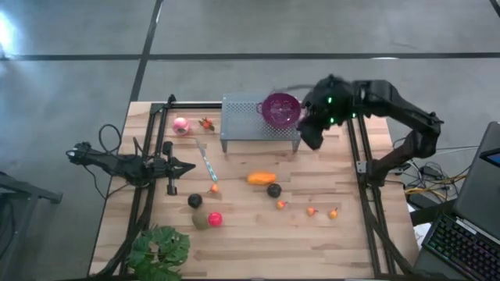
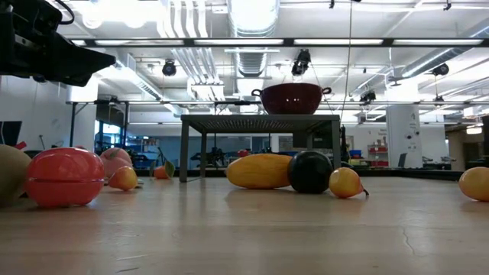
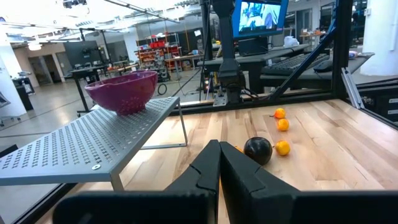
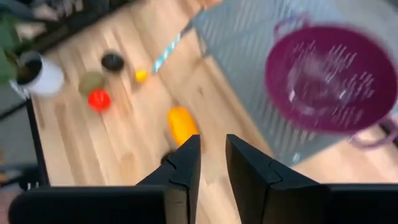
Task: Pick & Place Fruit
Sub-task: Put the pear into the purple bowl on the shelf
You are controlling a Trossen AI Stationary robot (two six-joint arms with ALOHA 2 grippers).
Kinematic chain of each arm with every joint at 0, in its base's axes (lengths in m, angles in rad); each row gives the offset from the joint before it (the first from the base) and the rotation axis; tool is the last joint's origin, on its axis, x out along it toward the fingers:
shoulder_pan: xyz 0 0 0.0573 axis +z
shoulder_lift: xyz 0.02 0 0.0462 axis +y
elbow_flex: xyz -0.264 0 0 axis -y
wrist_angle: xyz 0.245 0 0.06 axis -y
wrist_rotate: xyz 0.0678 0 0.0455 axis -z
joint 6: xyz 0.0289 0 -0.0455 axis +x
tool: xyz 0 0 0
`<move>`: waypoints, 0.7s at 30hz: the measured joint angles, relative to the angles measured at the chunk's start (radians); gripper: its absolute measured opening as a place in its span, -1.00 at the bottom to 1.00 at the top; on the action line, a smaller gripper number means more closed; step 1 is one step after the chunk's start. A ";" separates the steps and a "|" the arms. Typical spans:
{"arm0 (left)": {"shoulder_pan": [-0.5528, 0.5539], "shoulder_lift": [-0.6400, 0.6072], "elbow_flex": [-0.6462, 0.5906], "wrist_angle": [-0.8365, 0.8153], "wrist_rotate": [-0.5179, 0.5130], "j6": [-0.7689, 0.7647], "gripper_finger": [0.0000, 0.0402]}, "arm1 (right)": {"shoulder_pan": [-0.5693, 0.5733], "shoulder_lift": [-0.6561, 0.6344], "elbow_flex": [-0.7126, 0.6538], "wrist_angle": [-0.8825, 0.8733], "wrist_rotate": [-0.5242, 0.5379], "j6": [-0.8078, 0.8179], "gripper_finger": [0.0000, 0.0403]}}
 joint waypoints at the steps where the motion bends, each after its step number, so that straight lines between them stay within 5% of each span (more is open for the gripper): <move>1: 0.000 0.000 0.000 0.000 0.000 0.000 -0.94 | 0.027 0.000 -0.011 -0.013 0.013 0.016 -0.61; 21: 0.000 0.000 0.000 0.000 0.000 0.000 -0.94 | 0.494 -0.002 -0.271 -0.108 0.130 0.374 -0.61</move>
